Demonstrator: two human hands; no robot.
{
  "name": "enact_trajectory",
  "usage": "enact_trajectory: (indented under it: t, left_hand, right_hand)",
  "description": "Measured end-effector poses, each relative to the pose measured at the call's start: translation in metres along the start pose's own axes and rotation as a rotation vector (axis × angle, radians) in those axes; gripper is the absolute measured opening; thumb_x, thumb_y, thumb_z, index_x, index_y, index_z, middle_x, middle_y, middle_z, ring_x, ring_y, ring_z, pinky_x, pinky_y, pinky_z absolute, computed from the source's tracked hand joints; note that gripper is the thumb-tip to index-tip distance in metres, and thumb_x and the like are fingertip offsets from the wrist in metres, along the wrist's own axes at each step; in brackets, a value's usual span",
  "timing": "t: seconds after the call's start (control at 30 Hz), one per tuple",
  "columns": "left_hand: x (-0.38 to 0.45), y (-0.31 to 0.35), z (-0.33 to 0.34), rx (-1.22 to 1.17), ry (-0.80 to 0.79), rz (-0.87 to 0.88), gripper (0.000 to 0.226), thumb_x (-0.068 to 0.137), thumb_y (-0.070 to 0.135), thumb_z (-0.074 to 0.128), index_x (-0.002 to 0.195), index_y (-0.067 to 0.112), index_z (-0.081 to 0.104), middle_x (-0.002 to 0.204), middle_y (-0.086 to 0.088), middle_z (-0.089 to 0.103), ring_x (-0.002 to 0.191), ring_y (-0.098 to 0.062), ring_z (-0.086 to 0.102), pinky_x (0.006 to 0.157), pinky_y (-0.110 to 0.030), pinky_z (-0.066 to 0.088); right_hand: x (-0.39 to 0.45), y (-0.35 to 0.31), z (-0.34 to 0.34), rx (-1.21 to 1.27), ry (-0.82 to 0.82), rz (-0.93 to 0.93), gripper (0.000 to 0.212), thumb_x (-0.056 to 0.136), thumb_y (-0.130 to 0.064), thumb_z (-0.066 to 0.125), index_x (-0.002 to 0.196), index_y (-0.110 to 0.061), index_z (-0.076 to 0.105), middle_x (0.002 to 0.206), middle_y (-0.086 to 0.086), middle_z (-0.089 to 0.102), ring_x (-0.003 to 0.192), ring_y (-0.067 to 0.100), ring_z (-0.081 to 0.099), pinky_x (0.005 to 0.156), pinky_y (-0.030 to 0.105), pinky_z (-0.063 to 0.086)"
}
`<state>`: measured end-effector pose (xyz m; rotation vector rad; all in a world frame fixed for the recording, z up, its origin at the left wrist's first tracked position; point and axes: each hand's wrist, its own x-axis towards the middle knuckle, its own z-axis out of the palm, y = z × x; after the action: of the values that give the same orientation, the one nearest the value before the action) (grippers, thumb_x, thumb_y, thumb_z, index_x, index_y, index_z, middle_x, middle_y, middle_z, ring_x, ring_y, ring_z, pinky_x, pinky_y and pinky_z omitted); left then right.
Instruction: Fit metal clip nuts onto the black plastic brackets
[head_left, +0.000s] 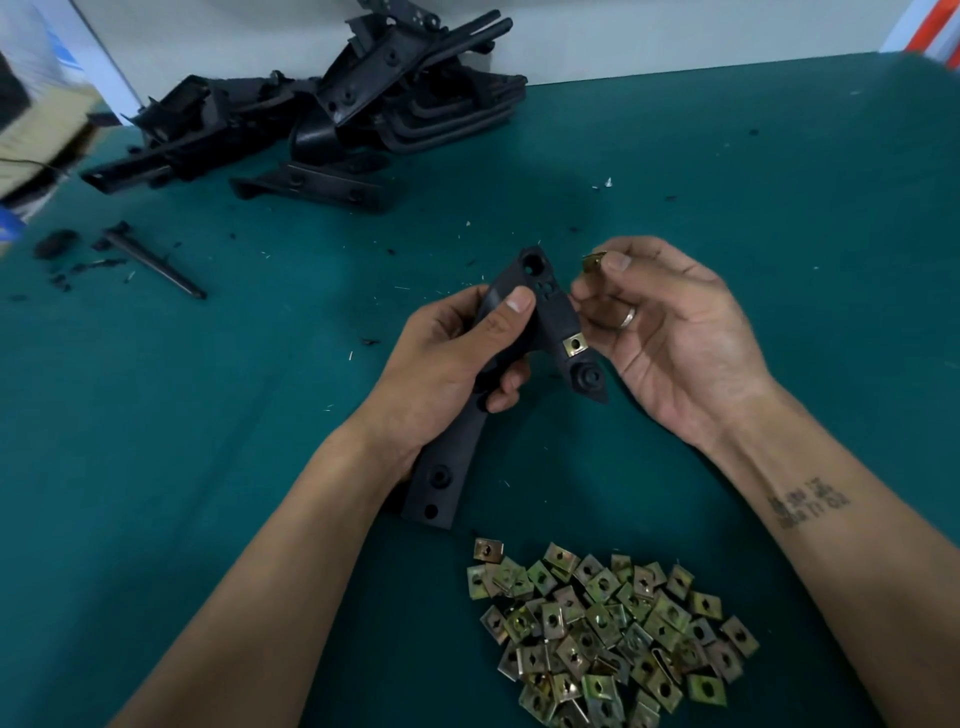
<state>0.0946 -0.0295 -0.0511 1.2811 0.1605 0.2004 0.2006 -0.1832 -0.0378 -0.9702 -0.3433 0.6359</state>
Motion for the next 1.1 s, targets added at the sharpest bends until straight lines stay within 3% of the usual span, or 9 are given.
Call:
enact_trajectory:
  t: [0.2, 0.47, 0.8, 1.1]
  left_hand:
    - [0.0, 0.0, -0.001, 0.0, 0.002, -0.007, 0.026, 0.095, 0.028, 0.061, 0.099, 0.003, 0.055, 0.093, -0.015, 0.057, 0.054, -0.017, 0.043, 0.044, -0.024, 0.037]
    - [0.001, -0.001, -0.002, -0.001, -0.004, -0.008, 0.028, 0.097, 0.029, 0.061, 0.103, 0.003, 0.056, 0.093, -0.014, 0.059, 0.054, -0.018, 0.043, 0.045, -0.024, 0.037]
    - [0.0, -0.001, -0.002, -0.001, -0.006, -0.015, 0.026, 0.096, 0.027, 0.061, 0.102, 0.003, 0.055, 0.091, -0.012, 0.06, 0.054, -0.018, 0.044, 0.045, -0.024, 0.038]
    - [0.0, -0.001, -0.002, -0.002, -0.008, -0.009, 0.025, 0.097, 0.028, 0.061, 0.104, 0.004, 0.056, 0.097, -0.017, 0.054, 0.054, -0.017, 0.044, 0.045, -0.024, 0.038]
  right_hand:
    - [-0.002, 0.004, 0.002, -0.14, 0.094, -0.044, 0.008, 0.086, -0.007, 0.07, 0.094, -0.008, 0.072, 0.069, 0.007, 0.068, 0.06, 0.015, 0.066, 0.055, 0.027, 0.054]
    - [-0.003, 0.002, 0.003, -0.121, 0.036, -0.14, 0.01, 0.085, 0.001, 0.067, 0.092, -0.004, 0.071, 0.082, 0.015, 0.076, 0.077, 0.025, 0.074, 0.075, 0.035, 0.059]
    - [-0.003, 0.004, 0.008, -0.188, 0.083, -0.196, 0.016, 0.088, 0.011, 0.064, 0.089, -0.002, 0.074, 0.077, 0.011, 0.074, 0.074, 0.023, 0.071, 0.074, 0.031, 0.058]
    - [-0.009, 0.001, 0.017, -0.142, 0.07, -0.139, 0.025, 0.086, 0.015, 0.062, 0.084, -0.005, 0.078, 0.081, 0.012, 0.074, 0.077, 0.023, 0.07, 0.073, 0.035, 0.062]
